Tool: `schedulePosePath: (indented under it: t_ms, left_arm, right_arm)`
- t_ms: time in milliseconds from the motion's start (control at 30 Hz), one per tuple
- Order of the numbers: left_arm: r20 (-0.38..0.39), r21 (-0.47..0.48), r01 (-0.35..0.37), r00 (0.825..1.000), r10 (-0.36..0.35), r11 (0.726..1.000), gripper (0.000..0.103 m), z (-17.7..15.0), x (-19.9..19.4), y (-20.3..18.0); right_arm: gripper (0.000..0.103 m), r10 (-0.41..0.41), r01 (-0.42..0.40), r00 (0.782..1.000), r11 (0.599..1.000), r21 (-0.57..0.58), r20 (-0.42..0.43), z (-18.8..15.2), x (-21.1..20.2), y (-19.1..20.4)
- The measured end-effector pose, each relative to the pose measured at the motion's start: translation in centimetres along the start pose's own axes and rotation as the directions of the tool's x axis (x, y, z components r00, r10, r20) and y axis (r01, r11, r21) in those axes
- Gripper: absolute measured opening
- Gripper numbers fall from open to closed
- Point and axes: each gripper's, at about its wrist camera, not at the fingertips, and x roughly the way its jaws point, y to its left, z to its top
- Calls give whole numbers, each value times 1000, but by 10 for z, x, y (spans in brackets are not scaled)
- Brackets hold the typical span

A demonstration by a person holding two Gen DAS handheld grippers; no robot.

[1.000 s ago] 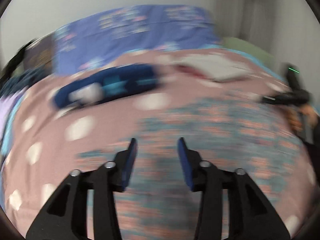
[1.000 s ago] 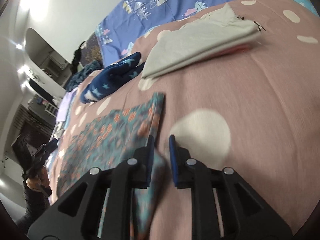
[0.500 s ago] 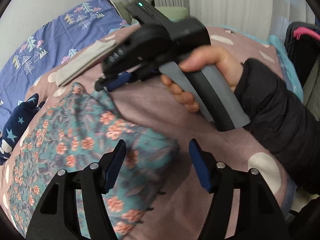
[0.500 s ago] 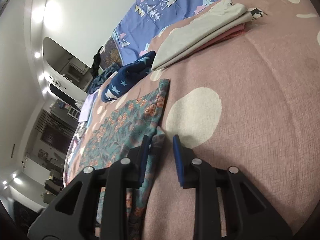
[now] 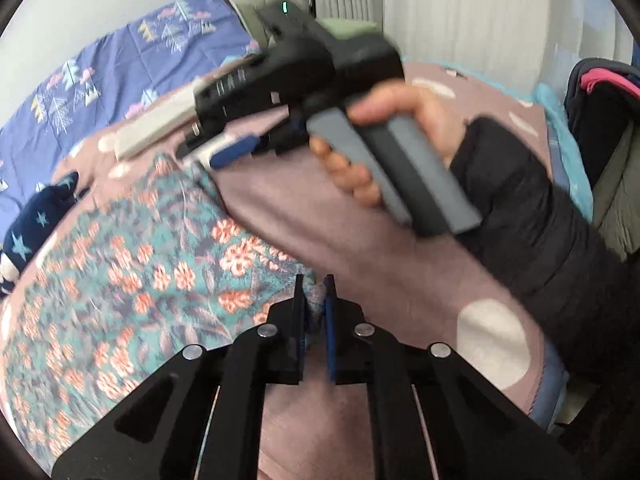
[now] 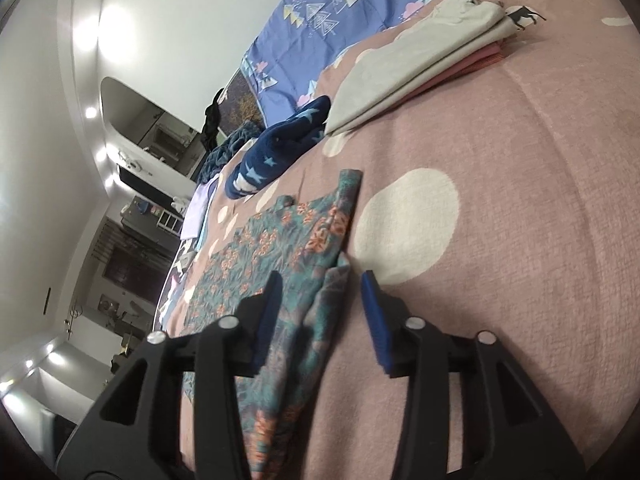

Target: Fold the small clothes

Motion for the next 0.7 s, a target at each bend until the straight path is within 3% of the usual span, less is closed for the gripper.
schedulePosePath:
  t_ms: [100,233,267,300,333,367,433,500,600,700]
  left_arm:
    - [8,-47,25,1000,-25,999,7,-2,5,5]
    - [5,-38,26,1000,-26,999,8,-4,9,3]
    - [2,-40,32,999,-32,999,8,-5,11,4]
    - [-1,-45,37,999,-37,998,8,-3,13,3]
    - [-3,-53,44,999,-45,998,8,-4,14,4]
    - [-2,-61,51,999,-51,997,8,-4,15,4]
    - [14,-59,58,998,-57,997,8,-4,13,4]
    - [24,-57,67,998,-66,996,8,-5,11,0]
    - [7,-39,62,998,-61,997,8,-6,19,-3]
    - [3,-34,63,998,-63,997,8,-7,21,-5]
  right_arm:
    - [44,-28,28,999,1000,-13,-17,-1,5,1]
    - [44,-50,50,998,998,-28,-31,2,16,3]
    - [39,-64,64,998,998,-26,-24,5,22,3]
    - [9,-90,90,996,996,-14,-19,7,25,2]
    - [4,-98,98,995,995,12,-23,10,27,0]
    - [3,-58,57,998,997,53,6,13,22,1]
    - [2,-18,17,998,1000,18,60,15,9,12]
    - [2,-44,48,993,998,-31,106,17,3,19]
    - [2,-136,135,989,991,19,54,16,23,-5]
    - [2,-78,74,996,994,78,39,17,23,-16]
